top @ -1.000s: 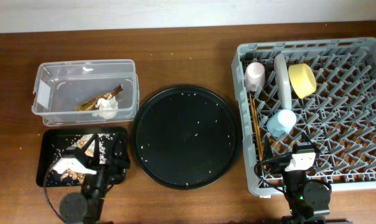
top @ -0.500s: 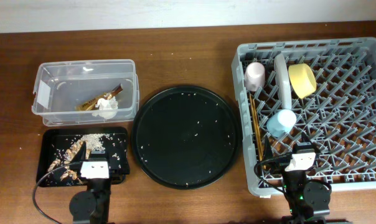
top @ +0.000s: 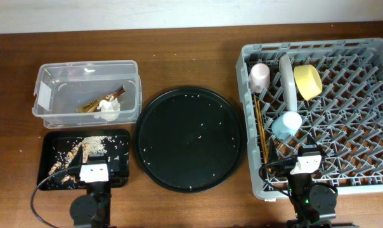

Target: Sort waste into correct bins and load items into the dishwasher rack

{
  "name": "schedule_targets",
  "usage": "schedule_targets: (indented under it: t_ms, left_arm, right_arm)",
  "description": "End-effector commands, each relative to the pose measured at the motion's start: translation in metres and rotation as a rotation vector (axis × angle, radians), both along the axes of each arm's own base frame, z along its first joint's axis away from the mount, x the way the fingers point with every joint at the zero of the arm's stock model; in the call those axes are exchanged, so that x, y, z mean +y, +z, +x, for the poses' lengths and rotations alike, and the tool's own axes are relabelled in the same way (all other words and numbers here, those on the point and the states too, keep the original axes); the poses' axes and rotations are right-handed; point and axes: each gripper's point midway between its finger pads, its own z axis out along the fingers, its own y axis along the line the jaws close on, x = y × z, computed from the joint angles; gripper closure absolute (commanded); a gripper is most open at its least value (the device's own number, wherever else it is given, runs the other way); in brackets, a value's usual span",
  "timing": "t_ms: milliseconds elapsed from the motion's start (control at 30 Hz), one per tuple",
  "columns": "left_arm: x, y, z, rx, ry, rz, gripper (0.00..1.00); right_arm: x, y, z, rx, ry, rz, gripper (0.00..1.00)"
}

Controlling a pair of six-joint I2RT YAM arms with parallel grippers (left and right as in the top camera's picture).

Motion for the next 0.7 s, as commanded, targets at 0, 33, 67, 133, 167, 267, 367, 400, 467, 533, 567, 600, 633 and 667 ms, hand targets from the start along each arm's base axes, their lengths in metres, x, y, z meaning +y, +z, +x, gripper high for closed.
schedule_targets:
  t_ms: [0, 33, 67, 133, 167, 267, 367, 400, 467, 533, 567, 600, 633, 667]
  left_arm:
    - [0.0071, 0.001, -0.001, -0.022, 0.047, -0.107, 0.01]
    - [0.0059, 0.0009, -0.0009, -0.021, 0.04, -0.107, 0.01]
    - [0.0058, 0.0009, -0.0008, -0.021, 0.039, -0.107, 0.01]
    - [0.0058, 0.0008, -0.0008, -0.021, 0.039, -0.107, 0.01]
    - [0.0058, 0.0008, -0.0008, -0.021, 0.039, -0.107, 0.01]
    - [0.0058, 0.0008, -0.0008, -0.021, 0.04, -0.107, 0.01]
    - [0.0058, 0.0008, -0.0008, -0.021, 0.039, -0.107, 0.01]
    - [0.0058, 0.0008, -0.0008, -0.021, 0.039, -0.107, 0.01]
    - [0.0058, 0.0008, -0.0008, -0.021, 0.039, -0.107, 0.01]
    - [0.0058, 0.0008, -0.0008, -0.021, 0.039, -0.107, 0.01]
    - [0.0058, 0.0008, -0.0008, -0.021, 0.039, -0.107, 0.01]
    - [0.0058, 0.0007, -0.0008, -0.02, 0.039, -0.107, 0.01]
    - [0.0058, 0.0007, -0.0008, -0.02, 0.039, -0.107, 0.01]
    - [0.0058, 0.0008, -0.0008, -0.021, 0.039, -0.107, 0.01]
  right_arm:
    - [-0.0039, -0.0028, 0.0, 0.004, -0.02, 0.011, 0.02]
    - [-0.0039, -0.0028, 0.0, 0.004, -0.02, 0.01, 0.02]
    - [-0.0039, -0.0028, 0.0, 0.004, -0.02, 0.011, 0.02]
    - [-0.0039, -0.0028, 0.0, 0.004, -0.02, 0.011, 0.02]
    - [-0.0039, -0.0028, 0.0, 0.004, -0.02, 0.01, 0.02]
    - [-0.0039, -0.0028, 0.0, 0.004, -0.02, 0.011, 0.02]
    - [-0.0039, -0.0028, 0.0, 0.004, -0.02, 0.01, 0.02]
    - [-0.0039, -0.0028, 0.0, 0.004, -0.02, 0.01, 0.02]
    - [-0.0039, -0.0028, 0.0, 0.004, -0.02, 0.011, 0.02]
    - [-0.0039, -0.0028, 0.0, 0.004, -0.02, 0.01, 0.02]
    - [-0.0039, -0.0028, 0.0, 0.004, -0.02, 0.011, 0.01]
    - [-0.0039, -0.0028, 0.0, 0.004, -0.02, 0.01, 0.02]
    - [-0.0039, -0.0028, 0.0, 0.004, -0.02, 0.011, 0.02]
    - [-0.0039, -0.0028, 0.0, 0.004, -0.02, 0.011, 0.02]
